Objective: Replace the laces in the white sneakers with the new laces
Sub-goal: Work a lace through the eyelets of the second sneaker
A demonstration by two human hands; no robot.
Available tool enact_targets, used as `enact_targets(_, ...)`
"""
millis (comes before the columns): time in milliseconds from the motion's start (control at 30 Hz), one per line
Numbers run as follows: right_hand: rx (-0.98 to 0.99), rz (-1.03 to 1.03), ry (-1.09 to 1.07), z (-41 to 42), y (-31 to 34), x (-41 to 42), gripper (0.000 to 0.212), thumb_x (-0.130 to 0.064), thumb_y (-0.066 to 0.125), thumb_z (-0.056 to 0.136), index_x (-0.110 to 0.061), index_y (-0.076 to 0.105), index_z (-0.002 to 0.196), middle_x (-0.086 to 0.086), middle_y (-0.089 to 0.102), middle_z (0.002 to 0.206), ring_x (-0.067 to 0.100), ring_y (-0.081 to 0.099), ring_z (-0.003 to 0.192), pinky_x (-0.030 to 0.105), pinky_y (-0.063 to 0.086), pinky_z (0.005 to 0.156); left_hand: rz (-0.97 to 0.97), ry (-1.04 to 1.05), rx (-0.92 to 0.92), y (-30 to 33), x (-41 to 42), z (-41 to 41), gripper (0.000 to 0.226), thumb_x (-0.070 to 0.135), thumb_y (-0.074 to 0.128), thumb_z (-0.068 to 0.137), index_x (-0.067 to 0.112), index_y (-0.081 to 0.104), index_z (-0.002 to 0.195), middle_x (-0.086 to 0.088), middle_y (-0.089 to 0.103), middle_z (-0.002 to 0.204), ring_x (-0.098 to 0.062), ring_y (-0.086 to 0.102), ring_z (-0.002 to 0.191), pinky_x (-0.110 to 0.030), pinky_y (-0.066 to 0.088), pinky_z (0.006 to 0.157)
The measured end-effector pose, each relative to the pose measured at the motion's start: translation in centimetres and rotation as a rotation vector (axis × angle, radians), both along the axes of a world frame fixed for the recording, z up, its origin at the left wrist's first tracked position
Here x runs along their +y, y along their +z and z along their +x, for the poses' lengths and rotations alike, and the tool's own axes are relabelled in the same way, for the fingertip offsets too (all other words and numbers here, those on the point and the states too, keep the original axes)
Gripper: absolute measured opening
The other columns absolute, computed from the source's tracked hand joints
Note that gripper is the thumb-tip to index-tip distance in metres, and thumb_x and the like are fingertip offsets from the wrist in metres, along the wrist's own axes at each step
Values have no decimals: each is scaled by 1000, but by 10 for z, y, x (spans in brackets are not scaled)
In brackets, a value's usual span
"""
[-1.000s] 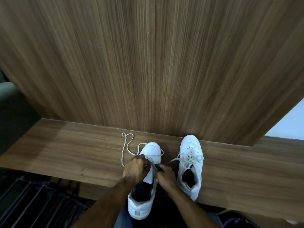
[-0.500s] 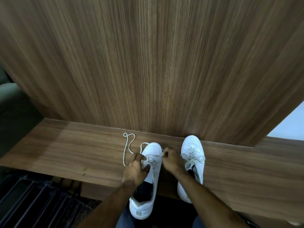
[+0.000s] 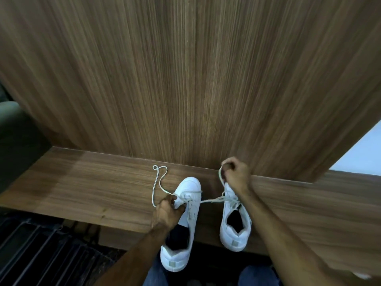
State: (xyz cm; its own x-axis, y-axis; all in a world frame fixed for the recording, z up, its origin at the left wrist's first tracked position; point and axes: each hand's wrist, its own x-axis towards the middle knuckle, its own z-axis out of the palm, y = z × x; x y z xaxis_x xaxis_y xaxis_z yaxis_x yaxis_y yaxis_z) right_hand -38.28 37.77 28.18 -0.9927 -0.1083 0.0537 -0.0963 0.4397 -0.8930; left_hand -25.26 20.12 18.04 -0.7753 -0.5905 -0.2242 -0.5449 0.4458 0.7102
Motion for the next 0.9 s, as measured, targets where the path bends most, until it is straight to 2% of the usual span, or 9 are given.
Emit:
enact_targets(67, -42, 354, 158, 11, -19, -9, 18, -14, 55, 84, -27, 66, 90, -6, 68, 91, 20, 66, 87, 36, 53, 81, 21, 9, -7, -1, 1, 1, 36, 50, 74, 73, 27, 65, 99, 4, 71, 101, -19, 66, 96, -23, 46, 76)
enact_targets(133, -77, 501, 277, 20, -38, -22, 21, -17, 54, 84, -28, 68, 95, -5, 68, 104, 20, 64, 98, 34, 52, 84, 54, 20, -4, -2, 0, 2, 31, 51, 75, 72, 28, 67, 92, 4, 72, 98, -19, 66, 97, -22, 46, 75)
enact_targets(267, -85, 618, 346, 21, -62, -46, 23, -17, 50, 86, -20, 70, 98, 5, 70, 108, 28, 62, 105, 34, 51, 84, 63, -8, 10, -5, -3, 0, 21, 49, 76, 71, 34, 63, 78, 5, 72, 92, -16, 67, 92, -22, 46, 74)
enact_targets(367, -196, 679, 314, 11, -76, -59, 34, -28, 45, 91, -14, 62, 117, 11, 62, 124, 32, 57, 115, 35, 46, 90, 101, -51, 48, -5, -5, -3, 20, 37, 80, 71, 30, 62, 71, 4, 66, 78, -13, 64, 78, -21, 46, 69)
enact_targets(467, -364, 641, 278, 2, -90, -71, 55, -49, 41, 93, -16, 45, 137, 11, 49, 141, 33, 50, 126, 39, 42, 100, 231, -92, 97, -8, -9, -5, 26, 22, 81, 72, 20, 59, 60, 6, 53, 58, -7, 49, 56, -24, 40, 57)
enact_targets(533, -454, 574, 290, 0, -98, -79, 65, -54, 39, 95, -11, 37, 143, 13, 41, 148, 33, 44, 132, 39, 37, 106, 313, -84, 101, -15, -16, -5, 29, 21, 82, 70, 18, 59, 54, 11, 50, 50, -1, 45, 49, -22, 39, 55)
enact_targets(667, -557, 434, 200, -12, -112, -81, 71, -57, 46, 91, -9, 38, 144, 12, 42, 148, 31, 44, 132, 40, 37, 108, 377, -100, 120, -35, -30, -3, 14, 37, 77, 60, 27, 69, 55, 12, 57, 54, -4, 49, 58, -29, 42, 64)
enact_targets(767, -547, 324, 156, -20, -114, -84, 55, -45, 56, 89, -10, 55, 130, 10, 56, 135, 29, 55, 120, 38, 45, 100, 389, -149, 127, -39, -34, -1, 8, 38, 73, 60, 30, 72, 59, 11, 58, 56, -4, 49, 60, -27, 41, 63)
enact_targets(900, -561, 14, 78, -28, -110, -93, 30, -13, 63, 88, -1, 61, 116, 8, 58, 113, 21, 54, 100, 28, 43, 82, 376, -156, 111, -44, -36, -2, 27, 46, 67, 54, 26, 75, 70, 11, 61, 61, -1, 51, 63, -25, 43, 64)
